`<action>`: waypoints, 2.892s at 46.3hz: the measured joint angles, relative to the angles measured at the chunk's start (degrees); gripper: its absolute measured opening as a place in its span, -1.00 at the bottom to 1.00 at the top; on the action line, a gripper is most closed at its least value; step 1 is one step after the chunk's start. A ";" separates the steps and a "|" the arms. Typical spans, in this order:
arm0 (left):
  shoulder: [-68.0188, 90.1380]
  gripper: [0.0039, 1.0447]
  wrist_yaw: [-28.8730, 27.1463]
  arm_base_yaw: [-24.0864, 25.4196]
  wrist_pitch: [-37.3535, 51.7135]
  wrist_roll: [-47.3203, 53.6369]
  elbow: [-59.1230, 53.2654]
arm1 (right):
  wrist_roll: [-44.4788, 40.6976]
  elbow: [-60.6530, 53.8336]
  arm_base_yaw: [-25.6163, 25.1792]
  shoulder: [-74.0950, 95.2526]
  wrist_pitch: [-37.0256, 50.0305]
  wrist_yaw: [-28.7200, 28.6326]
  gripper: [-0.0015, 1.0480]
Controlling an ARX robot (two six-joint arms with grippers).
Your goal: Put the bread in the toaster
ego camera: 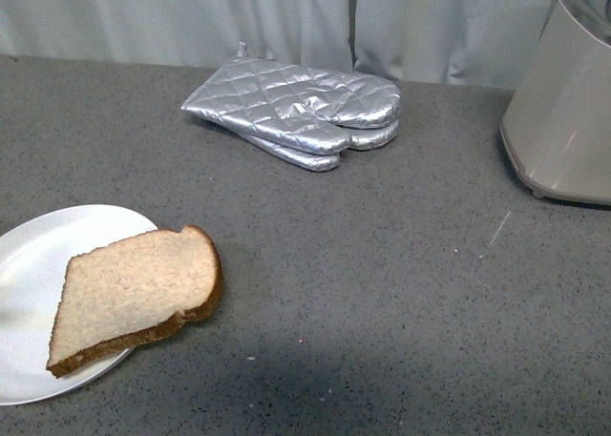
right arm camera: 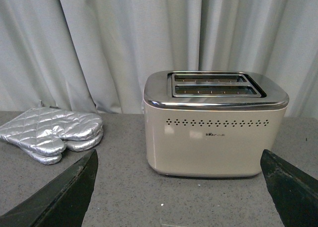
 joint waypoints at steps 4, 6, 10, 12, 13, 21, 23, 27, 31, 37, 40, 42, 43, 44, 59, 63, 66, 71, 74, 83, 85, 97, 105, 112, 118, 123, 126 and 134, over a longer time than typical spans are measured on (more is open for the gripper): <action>-0.07 -0.93 1.11 -0.24 0.57 -1.79 -0.24 | 0.00 0.00 0.00 0.00 0.00 0.00 0.82; -0.35 -0.94 1.62 -0.85 1.16 -2.95 -0.70 | 0.00 0.00 0.00 0.00 0.00 -0.02 0.82; -0.94 -0.94 1.81 -2.05 2.40 -5.55 -1.36 | 0.00 0.00 0.00 0.00 0.00 0.00 0.82; -1.29 -0.94 2.05 -2.89 3.06 -7.08 -1.57 | 0.00 0.00 0.00 0.00 0.00 0.00 0.82; -1.53 -0.94 2.14 -3.39 3.76 -8.09 -1.62 | 0.00 0.00 0.00 0.00 0.00 0.00 0.82; -3.26 -0.94 2.08 -6.71 7.37 -15.04 -1.62 | 0.00 0.00 0.00 0.00 0.00 0.00 0.82; -3.93 -0.94 2.03 -8.04 8.37 -17.55 -1.64 | 0.00 0.00 0.00 0.00 0.00 0.00 0.82; -4.79 -0.94 0.39 -11.32 10.08 -22.23 -1.51 | 0.00 0.00 0.00 0.00 0.00 0.00 0.82; -4.92 -0.94 -2.10 -14.82 11.52 -26.56 -1.38 | 0.00 0.00 0.00 0.00 0.00 0.00 0.82; -4.92 -0.94 -4.09 -19.50 14.25 -32.63 -1.40 | 0.00 0.00 0.00 0.00 0.00 0.00 0.82; -4.92 -0.94 -5.60 -22.82 16.35 -36.76 -1.40 | 0.00 0.00 0.00 0.00 0.00 0.00 0.82; -4.76 -0.94 -6.10 -25.49 18.10 -39.67 -1.46 | 0.00 0.00 0.00 0.00 0.00 0.00 0.82; -4.68 -0.94 -6.16 -26.03 18.47 -39.98 -1.46 | 0.00 0.00 0.00 0.00 0.00 0.00 0.82; -4.55 -0.94 -6.36 -26.86 18.97 -41.07 -1.46 | 0.00 0.00 0.00 0.00 0.00 0.00 0.82; 3.50 -0.94 -11.37 -43.56 23.04 -53.59 1.70 | 0.00 0.00 0.00 0.00 0.00 0.00 0.82; 4.98 -0.94 -12.24 -47.19 24.26 -56.96 2.93 | 0.00 0.00 0.00 0.00 0.00 0.00 0.82; 5.86 -0.94 -12.94 -49.24 25.09 -58.75 3.80 | 0.00 0.00 0.00 0.00 0.00 0.00 0.82; 7.30 -0.94 -14.21 -51.80 25.77 -62.05 5.44 | 0.00 0.00 0.00 0.00 0.00 0.00 0.82; 8.04 -0.94 -14.95 -52.72 25.86 -63.19 6.54 | 0.00 0.00 0.00 0.00 0.00 0.00 0.82; 9.97 -0.84 -16.90 -54.07 25.83 -67.01 9.57 | 0.00 0.00 0.00 0.00 0.00 0.00 0.82; 9.99 -0.70 -16.76 -54.07 25.79 -67.38 9.77 | 0.00 0.00 0.00 0.00 0.00 0.00 0.82; 7.93 -0.12 -16.81 -53.02 26.73 -67.76 7.76 | 0.00 0.00 0.00 0.00 0.00 0.00 0.82; 2.86 0.29 -16.74 -49.31 28.89 -66.90 0.90 | 0.00 0.00 0.00 0.00 0.00 0.00 0.82; -8.33 0.74 -14.14 -41.92 29.79 -64.54 -9.79 | 0.00 0.00 0.00 0.00 0.00 0.00 0.82; -24.41 0.87 -11.37 -32.24 27.87 -63.65 -20.26 | 0.00 0.00 0.00 0.00 0.00 -0.02 0.82; -43.76 0.88 -5.03 -21.79 20.94 -64.37 -28.96 | 0.00 0.00 0.00 0.00 0.00 0.00 0.82; -57.83 0.88 0.33 -15.32 11.72 -66.12 -32.59 | 0.00 0.00 0.00 0.00 0.00 0.00 0.82; -98.90 0.46 -14.03 -11.96 5.55 -50.99 -41.46 | 0.00 0.00 0.00 0.00 0.00 0.02 0.82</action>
